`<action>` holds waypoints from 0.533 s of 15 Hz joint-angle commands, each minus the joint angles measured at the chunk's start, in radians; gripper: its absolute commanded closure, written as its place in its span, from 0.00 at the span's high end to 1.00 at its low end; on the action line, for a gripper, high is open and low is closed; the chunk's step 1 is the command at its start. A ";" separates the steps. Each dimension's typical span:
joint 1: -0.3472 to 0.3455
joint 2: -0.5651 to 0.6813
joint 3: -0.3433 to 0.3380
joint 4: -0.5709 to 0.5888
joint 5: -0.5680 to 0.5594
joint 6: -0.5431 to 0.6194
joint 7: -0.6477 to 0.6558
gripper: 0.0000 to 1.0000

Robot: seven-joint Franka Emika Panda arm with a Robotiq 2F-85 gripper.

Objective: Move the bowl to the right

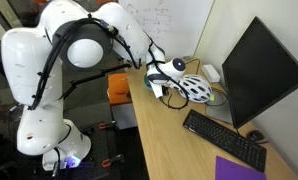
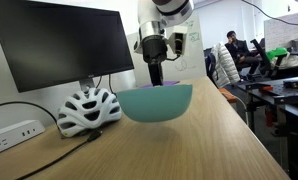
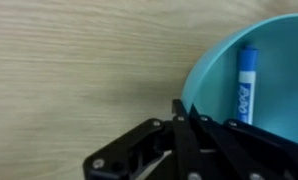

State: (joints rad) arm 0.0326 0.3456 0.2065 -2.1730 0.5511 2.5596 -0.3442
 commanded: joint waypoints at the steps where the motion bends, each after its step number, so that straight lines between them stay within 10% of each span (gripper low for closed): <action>1: -0.064 -0.085 -0.034 -0.065 -0.042 0.004 -0.047 0.01; 8: -0.220 -0.232 -0.194 -0.186 -0.201 -0.098 -0.335 0.01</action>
State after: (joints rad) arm -0.1653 0.1839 0.0474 -2.3080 0.4116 2.5104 -0.6067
